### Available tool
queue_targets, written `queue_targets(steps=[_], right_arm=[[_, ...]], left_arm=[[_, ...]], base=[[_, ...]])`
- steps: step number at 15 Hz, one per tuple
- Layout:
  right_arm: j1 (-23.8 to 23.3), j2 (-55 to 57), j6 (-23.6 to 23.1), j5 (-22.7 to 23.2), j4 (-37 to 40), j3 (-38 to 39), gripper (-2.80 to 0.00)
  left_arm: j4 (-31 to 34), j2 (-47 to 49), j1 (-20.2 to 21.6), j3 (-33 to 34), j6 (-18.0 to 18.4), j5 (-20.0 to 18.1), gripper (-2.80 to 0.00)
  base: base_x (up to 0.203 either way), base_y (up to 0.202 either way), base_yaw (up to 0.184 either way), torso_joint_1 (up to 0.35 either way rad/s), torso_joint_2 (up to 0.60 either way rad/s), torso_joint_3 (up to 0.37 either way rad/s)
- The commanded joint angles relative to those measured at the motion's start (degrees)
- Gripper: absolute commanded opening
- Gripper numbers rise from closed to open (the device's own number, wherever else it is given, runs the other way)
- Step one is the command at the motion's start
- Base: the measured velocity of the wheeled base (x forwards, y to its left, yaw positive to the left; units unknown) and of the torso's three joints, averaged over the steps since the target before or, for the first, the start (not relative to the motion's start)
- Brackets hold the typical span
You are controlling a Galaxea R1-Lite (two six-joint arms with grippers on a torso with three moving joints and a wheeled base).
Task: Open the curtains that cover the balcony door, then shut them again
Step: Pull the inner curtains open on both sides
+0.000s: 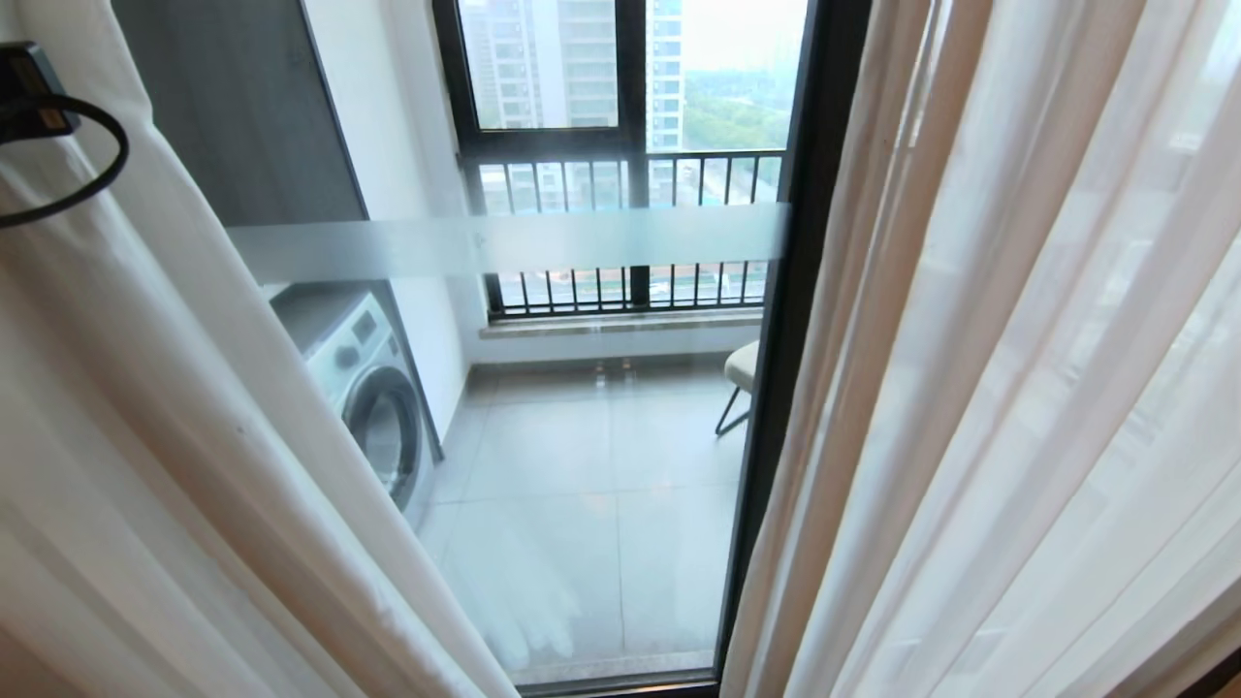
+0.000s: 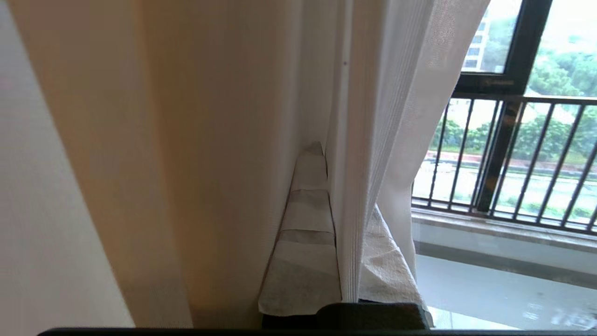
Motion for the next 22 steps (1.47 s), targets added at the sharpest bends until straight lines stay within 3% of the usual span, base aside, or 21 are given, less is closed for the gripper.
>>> queue_targets(steps=[1, 16, 22], right_arm=[[0.0, 0.1, 0.0, 0.0, 0.0, 0.0, -2.8], [0.0, 0.0, 0.0, 0.0, 0.0, 0.0, -2.8], [0.0, 0.0, 0.0, 0.0, 0.0, 0.0, -2.8]], left_arm=[[-0.1, 0.3, 2.2, 0.0, -0.1, 0.0, -2.8], [-0.1, 0.2, 14.5, 0.1, -1.5, 0.0, -2.8], [-0.1, 0.0, 16.2, 0.5, -1.6, 0.0, -2.8]], base=[[0.0, 0.186, 0.002, -0.002, 0.0, 0.003], [0.0, 0.191, 0.001, 0.002, 0.0, 0.003], [0.0, 0.191, 0.0, 0.003, 0.0, 0.002]])
